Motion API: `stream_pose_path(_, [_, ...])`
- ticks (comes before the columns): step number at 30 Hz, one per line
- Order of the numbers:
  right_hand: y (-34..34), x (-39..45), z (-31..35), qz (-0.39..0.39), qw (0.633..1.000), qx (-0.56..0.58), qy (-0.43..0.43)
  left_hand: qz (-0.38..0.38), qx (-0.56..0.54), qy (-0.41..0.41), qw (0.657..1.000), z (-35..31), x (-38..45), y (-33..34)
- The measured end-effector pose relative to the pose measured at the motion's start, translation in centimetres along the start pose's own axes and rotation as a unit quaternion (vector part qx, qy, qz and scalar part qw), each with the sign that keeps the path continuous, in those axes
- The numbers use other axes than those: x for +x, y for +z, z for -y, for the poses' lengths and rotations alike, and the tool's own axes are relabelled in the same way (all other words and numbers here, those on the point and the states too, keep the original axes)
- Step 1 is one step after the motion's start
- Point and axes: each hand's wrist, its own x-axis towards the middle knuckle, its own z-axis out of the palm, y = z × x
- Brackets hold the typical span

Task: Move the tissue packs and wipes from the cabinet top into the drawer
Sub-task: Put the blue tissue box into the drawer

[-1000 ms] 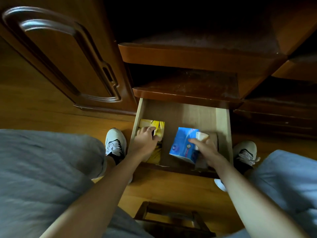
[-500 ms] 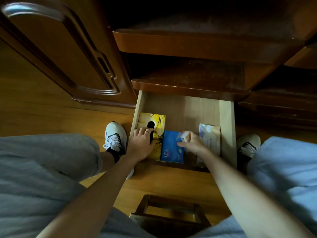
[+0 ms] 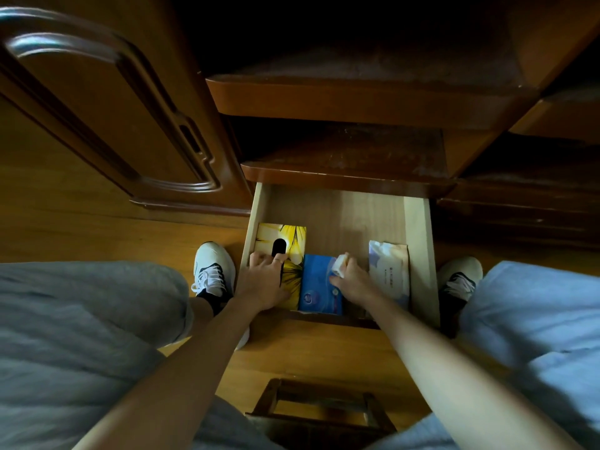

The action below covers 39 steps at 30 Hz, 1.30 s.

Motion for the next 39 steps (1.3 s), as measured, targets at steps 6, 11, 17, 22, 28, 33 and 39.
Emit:
stream_pose_path(6, [-3.6,0.8,1.1,-0.043,0.999,0.024,-0.013,-0.026,-0.010,-0.014,1.000,-0.4,0.3,-0.1])
stream_pose_path(11, [-5.0,3.6,2.1,0.007,0.995,0.060,-0.073,-0.134,0.041,0.014,0.990,-0.1,1.0,-0.4])
stream_pose_path(17, [-3.2,7.4,3.4,-0.039,0.995,-0.011,-0.086,-0.112,0.058,0.055,0.991,1.1,2.0,1.2])
stream_pose_path(22, [-0.9,10.1,3.2,-0.012,0.995,-0.077,-0.067,-0.146,0.066,0.080,0.984,1.4,1.7,2.6])
stream_pose_path(28, [-0.4,10.5,3.7,-0.056,0.985,-0.157,-0.036,-0.151,0.075,0.081,0.982,1.4,2.1,3.1])
stream_pose_path(33, [-0.7,9.8,3.4,-0.055,0.994,-0.093,-0.018,-0.158,0.077,0.085,0.981,1.6,2.2,3.5])
stream_pose_path(39, [-3.9,7.2,1.9,-0.018,0.989,0.129,0.065,-0.114,0.072,0.076,0.988,1.4,2.0,1.8])
